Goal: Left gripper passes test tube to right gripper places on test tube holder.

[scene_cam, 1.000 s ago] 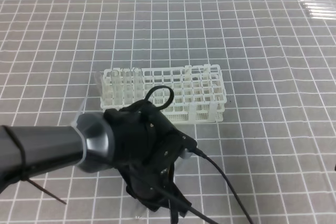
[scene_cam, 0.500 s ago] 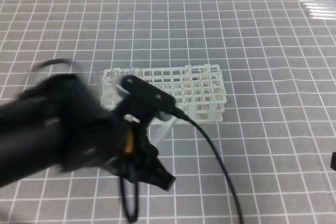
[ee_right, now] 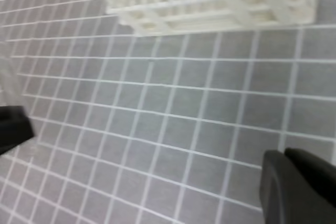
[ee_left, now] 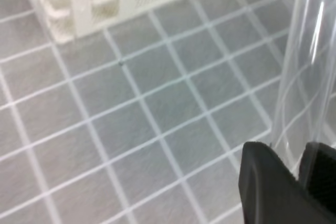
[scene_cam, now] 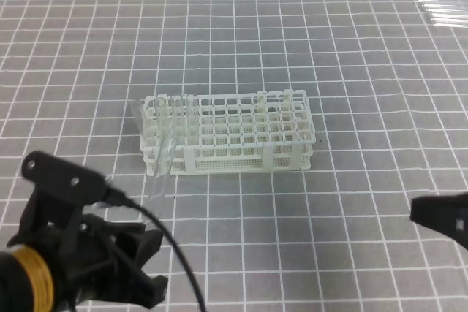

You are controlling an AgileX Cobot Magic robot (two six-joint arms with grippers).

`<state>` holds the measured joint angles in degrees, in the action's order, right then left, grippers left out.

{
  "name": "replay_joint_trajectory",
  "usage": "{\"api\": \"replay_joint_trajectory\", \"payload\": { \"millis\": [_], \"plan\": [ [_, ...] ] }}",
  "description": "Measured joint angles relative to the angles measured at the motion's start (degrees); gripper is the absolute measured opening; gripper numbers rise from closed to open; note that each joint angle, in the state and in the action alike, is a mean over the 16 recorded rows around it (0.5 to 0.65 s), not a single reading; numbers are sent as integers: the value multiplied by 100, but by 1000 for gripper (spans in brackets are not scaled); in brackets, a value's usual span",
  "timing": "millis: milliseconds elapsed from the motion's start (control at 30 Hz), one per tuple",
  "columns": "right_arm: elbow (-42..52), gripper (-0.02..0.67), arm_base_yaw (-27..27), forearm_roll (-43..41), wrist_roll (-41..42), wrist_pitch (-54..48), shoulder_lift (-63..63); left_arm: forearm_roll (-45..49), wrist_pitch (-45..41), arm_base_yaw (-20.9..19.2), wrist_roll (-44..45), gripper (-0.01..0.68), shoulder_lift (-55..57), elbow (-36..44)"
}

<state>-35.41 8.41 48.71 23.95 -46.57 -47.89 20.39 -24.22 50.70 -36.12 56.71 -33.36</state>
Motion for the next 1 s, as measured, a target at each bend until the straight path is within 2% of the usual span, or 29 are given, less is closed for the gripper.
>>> {"api": "replay_joint_trajectory", "payload": {
  "millis": [233, 400, 633, 833, 1000],
  "plan": [
    [-684, -13, 1007, 178, 174, 369, -717, 580, 1143, -66, -732, 53, -297, 634],
    [-1211, -13, 2035, -141, 84, 908, -1249, 795, 1694, -221, -924, 53, -282, 758],
    [-1639, -13, 3245, -771, -54, 1857, -1746, 871, 2522, -657, -949, 47, -263, 791],
    [-1703, -13, 3910, -1307, -95, 2775, -1832, 879, 3255, -1021, -854, 47, -188, 853],
    [-1554, -13, 4292, -1630, -89, 3696, -1789, 885, 3771, -1158, -720, 53, -53, 904]
  ]
}}
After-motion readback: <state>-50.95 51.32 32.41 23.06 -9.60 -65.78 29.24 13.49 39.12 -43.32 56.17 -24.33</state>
